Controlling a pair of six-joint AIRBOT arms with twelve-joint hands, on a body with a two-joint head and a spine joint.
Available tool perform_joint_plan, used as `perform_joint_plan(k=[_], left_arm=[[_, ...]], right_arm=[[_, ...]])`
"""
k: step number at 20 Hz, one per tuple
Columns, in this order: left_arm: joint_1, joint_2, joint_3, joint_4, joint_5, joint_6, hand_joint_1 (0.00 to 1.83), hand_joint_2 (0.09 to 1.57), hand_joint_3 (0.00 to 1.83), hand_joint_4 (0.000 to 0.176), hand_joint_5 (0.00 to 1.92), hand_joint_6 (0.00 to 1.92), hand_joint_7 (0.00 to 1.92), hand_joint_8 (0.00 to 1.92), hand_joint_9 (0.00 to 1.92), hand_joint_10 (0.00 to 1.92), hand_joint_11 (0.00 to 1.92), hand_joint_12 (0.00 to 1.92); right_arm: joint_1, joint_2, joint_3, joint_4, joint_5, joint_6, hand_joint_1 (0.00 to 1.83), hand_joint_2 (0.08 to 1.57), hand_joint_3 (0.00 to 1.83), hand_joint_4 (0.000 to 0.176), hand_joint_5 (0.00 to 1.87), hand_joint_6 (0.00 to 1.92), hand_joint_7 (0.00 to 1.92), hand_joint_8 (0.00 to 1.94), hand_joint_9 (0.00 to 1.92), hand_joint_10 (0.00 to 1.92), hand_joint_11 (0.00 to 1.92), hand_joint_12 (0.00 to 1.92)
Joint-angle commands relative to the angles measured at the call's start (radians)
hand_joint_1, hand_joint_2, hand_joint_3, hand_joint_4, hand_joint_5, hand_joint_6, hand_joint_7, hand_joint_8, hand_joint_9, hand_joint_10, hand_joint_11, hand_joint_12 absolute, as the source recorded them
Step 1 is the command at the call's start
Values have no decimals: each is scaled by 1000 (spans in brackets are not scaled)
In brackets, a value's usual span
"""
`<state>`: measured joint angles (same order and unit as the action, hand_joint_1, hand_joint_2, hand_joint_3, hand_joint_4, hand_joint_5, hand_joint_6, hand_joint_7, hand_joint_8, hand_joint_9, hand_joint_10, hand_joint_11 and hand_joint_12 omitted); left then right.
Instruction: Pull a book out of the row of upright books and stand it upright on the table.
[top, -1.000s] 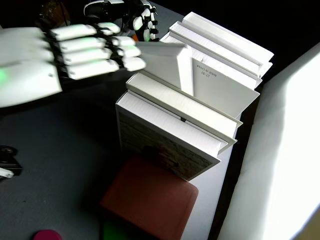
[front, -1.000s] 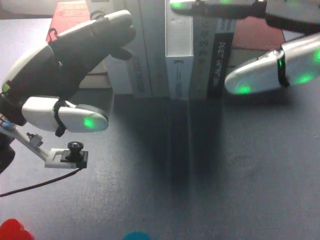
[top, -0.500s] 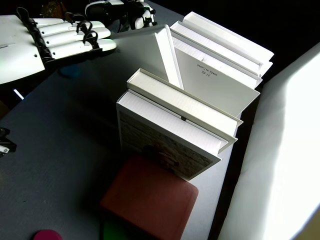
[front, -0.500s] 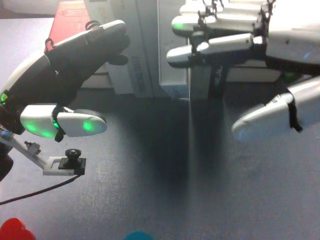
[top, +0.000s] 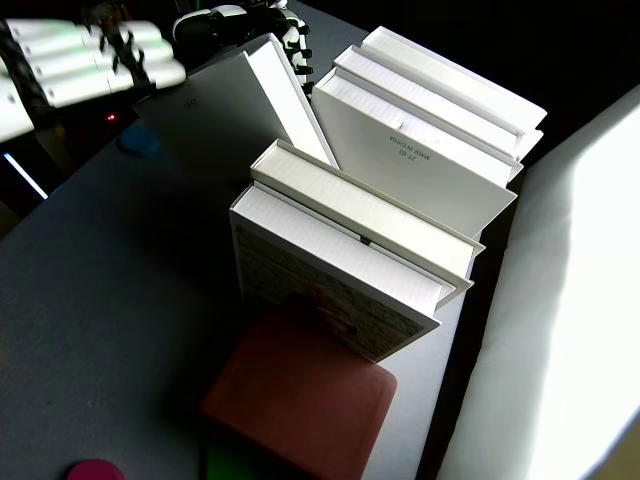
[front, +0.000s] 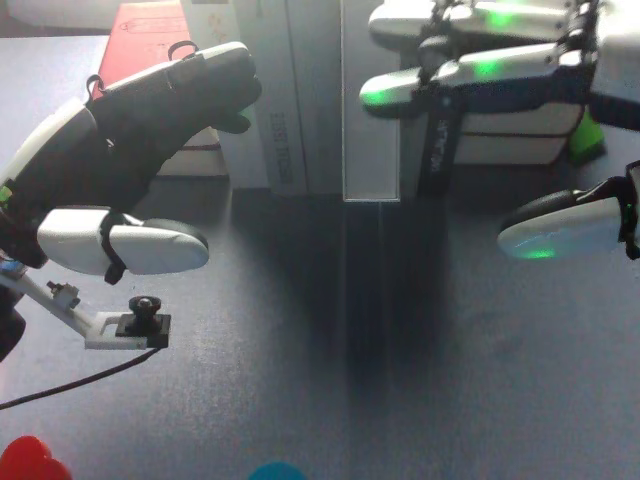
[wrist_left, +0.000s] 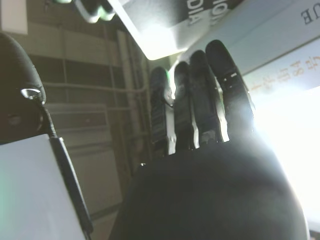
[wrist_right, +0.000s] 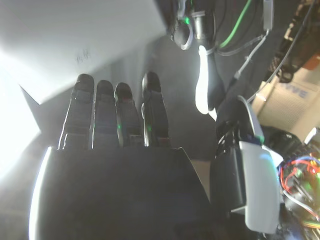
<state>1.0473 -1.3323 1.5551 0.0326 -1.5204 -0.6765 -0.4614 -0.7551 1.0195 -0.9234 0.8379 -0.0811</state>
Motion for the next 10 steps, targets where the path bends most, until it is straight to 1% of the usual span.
perform_joint_plan(k=[1, 2, 3, 4, 5, 6, 7, 8, 9, 10], left_arm=[[-4, -8, -2, -28, -119, -10, 1149, 706, 8, 0, 459, 1, 357, 4, 359, 11, 0, 1229], [-4, -8, -2, -28, -119, -10, 1137, 712, 6, 0, 460, 1, 355, 2, 362, 10, 0, 1253], [-4, -9, -2, -28, -119, -10, 1118, 710, 3, 0, 469, 4, 328, 0, 339, 1, 0, 1259], [-4, -10, -2, -28, -119, -10, 1145, 696, 0, 0, 482, 6, 336, 3, 353, 6, 0, 1288], [-4, -11, -3, -28, -119, -10, 1166, 692, 0, 0, 479, 3, 355, 10, 373, 14, 0, 1289], [-4, -11, -3, -28, -118, -10, 1185, 692, 0, 0, 482, 3, 374, 11, 380, 14, 0, 1263], [-5, -11, -2, -28, -118, -10, 1173, 702, 1, 0, 483, 2, 367, 4, 364, 5, 0, 1244], [-7, -11, -1, -27, -116, -10, 1177, 702, 1, 0, 474, 0, 351, 0, 337, 1, 0, 1219], [-8, -11, 0, -27, -114, -10, 1176, 698, 0, 0, 463, 0, 340, 0, 322, 0, 0, 1212], [-8, -10, 2, -27, -110, -10, 1174, 709, 2, 0, 461, 0, 328, 0, 304, 1, 0, 1173]], right_arm=[[24, 6, -7, 70, 97, 8, 556, 1159, 6, 53, 256, 9, 0, 0, 0, 0, 4, 2], [32, 10, -8, 70, 101, 8, 561, 1173, 12, 53, 240, 2, 10, 4, 27, 12, 0, 0], [48, 15, -10, 70, 107, 7, 571, 1216, 13, 18, 192, 8, 153, 41, 131, 191, 0, 603], [71, 17, -12, 61, 111, 7, 516, 1232, 7, 7, 138, 2, 193, 50, 35, 519, 0, 884], [96, 16, -12, 47, 110, 7, 558, 1225, 0, 4, 96, 1, 167, 37, 6, 574, 0, 948], [119, 6, -7, 30, 101, 10, 704, 1217, 0, 12, 18, 0, 49, 7, 0, 332, 0, 878], [124, 4, 6, 8, 94, 28, 705, 1202, 0, 0, 3, 0, 9, 1, 0, 66, 0, 483], [183, -1, 27, -28, 83, 60, 624, 1202, 0, 0, 0, 0, 1, 0, 0, 12, 0, 209], [211, -18, 47, -59, 62, 82, 708, 1202, 0, 0, 0, 0, 0, 0, 0, 2, 0, 59], [244, -57, 84, -124, 18, 122, 687, 1201, 0, 0, 0, 0, 0, 0, 0, 0, 0, 21]])
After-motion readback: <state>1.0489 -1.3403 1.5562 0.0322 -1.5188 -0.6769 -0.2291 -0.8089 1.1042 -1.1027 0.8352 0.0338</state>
